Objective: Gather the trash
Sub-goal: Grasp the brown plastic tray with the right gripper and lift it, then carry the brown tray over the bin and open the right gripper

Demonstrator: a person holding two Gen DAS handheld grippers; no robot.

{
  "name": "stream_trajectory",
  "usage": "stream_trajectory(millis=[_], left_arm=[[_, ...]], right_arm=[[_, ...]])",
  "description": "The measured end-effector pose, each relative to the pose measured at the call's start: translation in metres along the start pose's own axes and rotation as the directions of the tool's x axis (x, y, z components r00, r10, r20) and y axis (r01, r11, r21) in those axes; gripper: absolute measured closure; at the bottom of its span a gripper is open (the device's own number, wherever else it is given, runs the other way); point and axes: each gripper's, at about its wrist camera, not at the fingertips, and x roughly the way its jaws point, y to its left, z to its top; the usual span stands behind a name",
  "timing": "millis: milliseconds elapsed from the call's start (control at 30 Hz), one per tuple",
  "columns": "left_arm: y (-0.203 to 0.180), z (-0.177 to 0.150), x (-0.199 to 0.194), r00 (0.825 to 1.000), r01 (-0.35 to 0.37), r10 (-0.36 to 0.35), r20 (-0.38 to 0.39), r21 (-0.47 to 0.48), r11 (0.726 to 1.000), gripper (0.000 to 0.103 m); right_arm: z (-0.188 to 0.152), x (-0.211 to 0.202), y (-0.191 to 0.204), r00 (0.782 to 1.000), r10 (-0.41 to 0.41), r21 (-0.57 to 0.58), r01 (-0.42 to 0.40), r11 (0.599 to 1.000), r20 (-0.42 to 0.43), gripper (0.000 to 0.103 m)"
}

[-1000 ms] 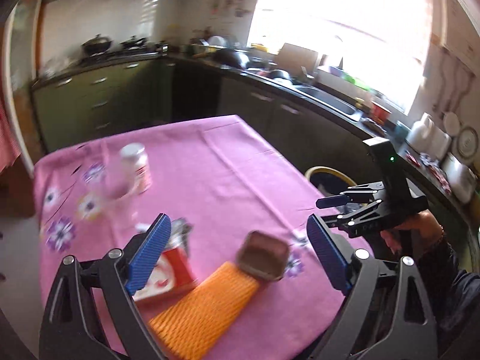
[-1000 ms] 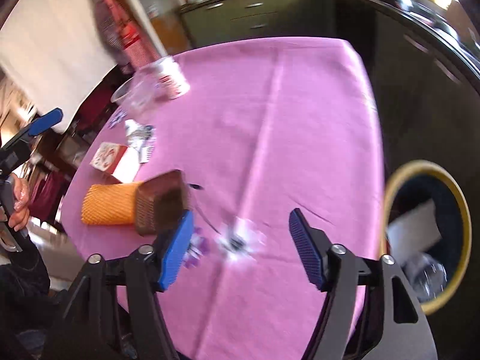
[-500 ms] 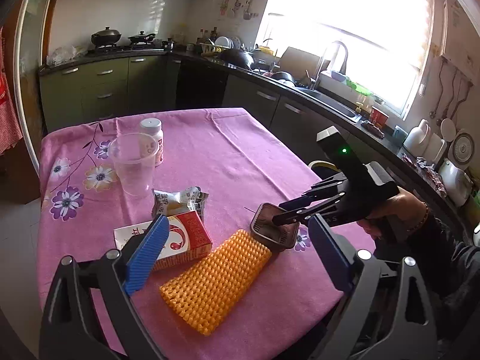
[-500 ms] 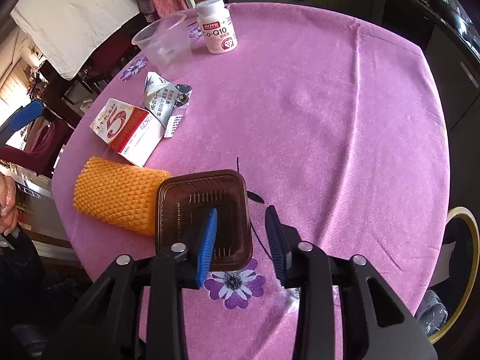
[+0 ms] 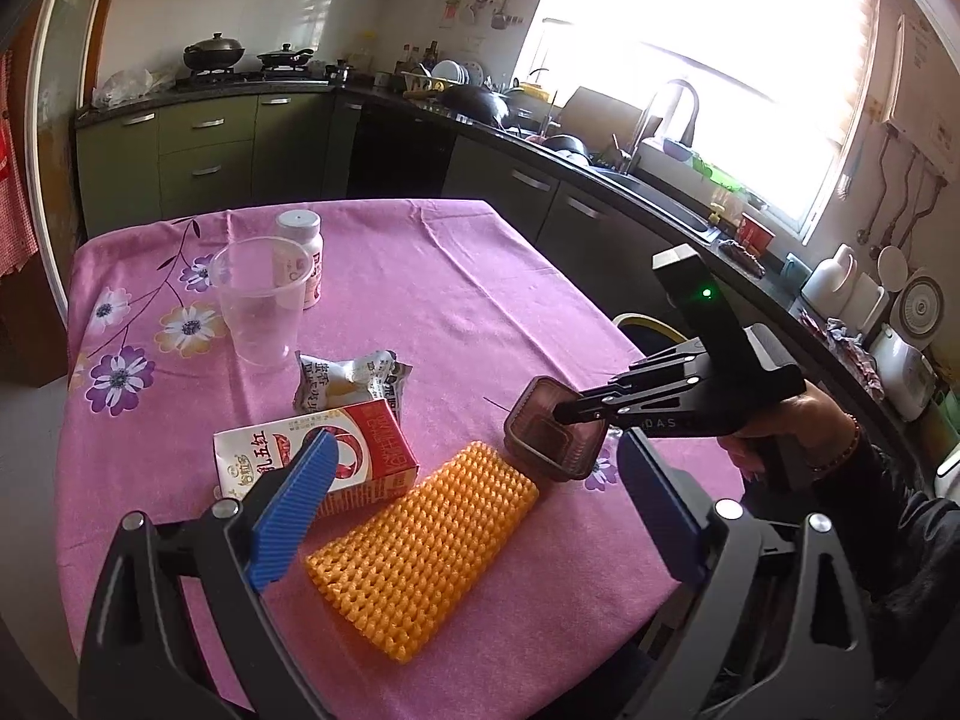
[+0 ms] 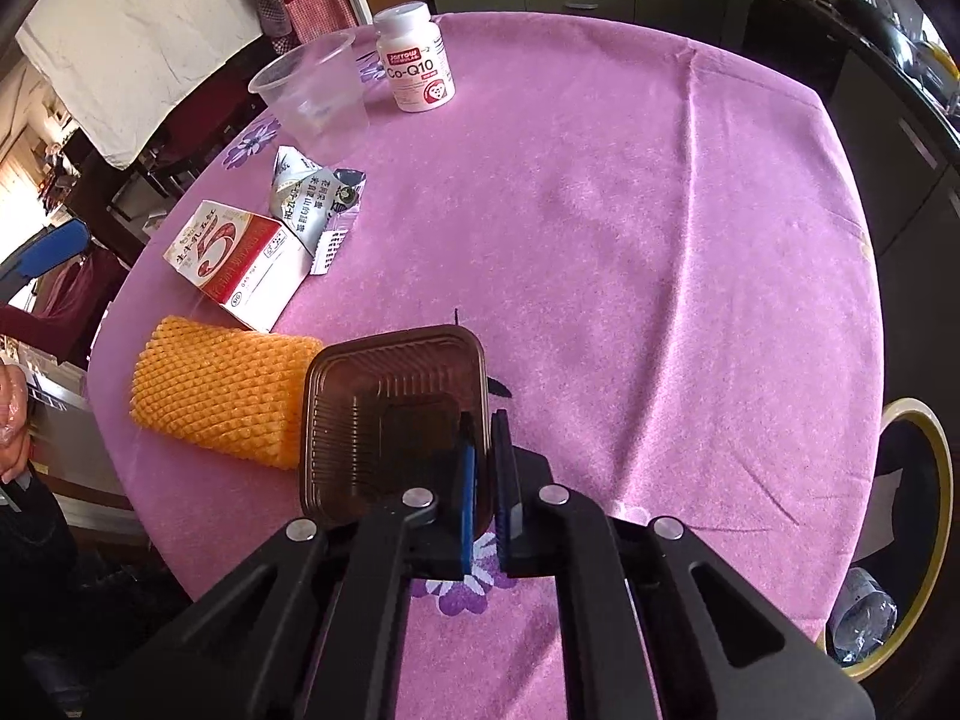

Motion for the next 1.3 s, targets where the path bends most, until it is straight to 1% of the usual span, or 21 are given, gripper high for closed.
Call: stream_trajectory(millis=[133, 267, 367, 467, 500, 600, 700, 800, 1000, 1033, 1067, 1100, 1133, 1167, 1233, 1300], left_arm=[[-0.006, 0.001, -0.003, 1.000, 0.005, -0.006, 0.005, 0.017, 1.000, 0.013], [-0.010, 0.001, -0.006, 1.000, 0.021, -0.022, 0.013, 0.025, 0.999, 0.013], [-0.015, 0.001, -0.005, 0.999, 0.030, -0.031, 0.014, 0.045, 0.999, 0.013], [-0.020, 0.000, -0.003, 0.999, 0.041, -0.042, 0.007, 0.069, 0.997, 0.013], [-0.022, -0.001, -0.002, 0.999, 0.044, -0.044, 0.002, 0.077, 0.996, 0.013], [-0.027, -0.003, -0.001, 0.998, 0.057, -0.057, -0.010, 0.093, 0.994, 0.013], [-0.030, -0.004, 0.000, 0.998, 0.057, -0.056, -0.015, 0.108, 0.993, 0.013], [-0.033, -0.004, 0.000, 0.998, 0.054, -0.053, -0.019, 0.113, 0.992, 0.012], [-0.032, -0.006, 0.001, 0.998, 0.052, -0.049, -0.031, 0.115, 0.992, 0.012], [-0.032, -0.007, 0.002, 0.998, 0.055, -0.051, -0.034, 0.113, 0.992, 0.012], [-0.031, -0.008, 0.002, 0.998, 0.058, -0.054, -0.035, 0.112, 0.992, 0.012], [-0.031, -0.008, 0.003, 0.998, 0.060, -0.056, -0.038, 0.111, 0.992, 0.012], [-0.031, -0.009, 0.004, 0.997, 0.063, -0.059, -0.042, 0.111, 0.992, 0.012], [-0.031, -0.010, 0.004, 0.997, 0.066, -0.061, -0.046, 0.112, 0.991, 0.012], [-0.031, -0.013, 0.007, 0.995, 0.080, -0.073, -0.064, 0.120, 0.990, 0.012], [-0.031, -0.016, 0.011, 0.992, 0.104, -0.093, -0.089, 0.128, 0.986, 0.012]], right_arm=[[-0.008, -0.026, -0.019, 0.999, -0.018, 0.058, 0.015, 0.998, 0.052, 0.097], [-0.028, -0.063, -0.064, 0.989, -0.091, 0.186, 0.069, 0.980, 0.113, 0.097], [-0.050, -0.087, -0.114, 0.975, -0.184, 0.319, 0.135, 0.938, 0.127, 0.097], [-0.071, -0.101, -0.168, 0.952, -0.292, 0.444, 0.222, 0.868, 0.096, 0.097], [-0.079, -0.102, -0.185, 0.944, -0.320, 0.479, 0.247, 0.842, 0.077, 0.097], [-0.092, -0.096, -0.228, 0.933, -0.359, 0.560, 0.283, 0.778, 0.028, 0.097], [-0.096, -0.080, -0.260, 0.935, -0.354, 0.609, 0.289, 0.739, -0.014, 0.097], [-0.094, -0.062, -0.281, 0.938, -0.344, 0.635, 0.292, 0.715, -0.044, 0.097], [-0.093, -0.039, -0.307, 0.942, -0.329, 0.669, 0.289, 0.685, -0.071, 0.096], [-0.092, -0.036, -0.312, 0.945, -0.323, 0.678, 0.275, 0.682, -0.059, 0.085], [-0.092, -0.035, -0.317, 0.944, -0.328, 0.690, 0.267, 0.673, -0.045, 0.072], [-0.094, -0.036, -0.322, 0.932, -0.357, 0.705, 0.291, 0.646, -0.058, 0.049], [-0.095, -0.038, -0.323, 0.925, -0.376, 0.714, 0.302, 0.631, -0.058, 0.047], [-0.097, -0.042, -0.324, 0.924, -0.379, 0.723, 0.292, 0.625, -0.046, 0.047], [-0.102, -0.047, -0.323, 0.934, -0.357, 0.745, 0.248, 0.620, -0.014, 0.047], [-0.105, -0.055, -0.314, 0.937, -0.349, 0.742, 0.227, 0.631, 0.010, 0.047]])
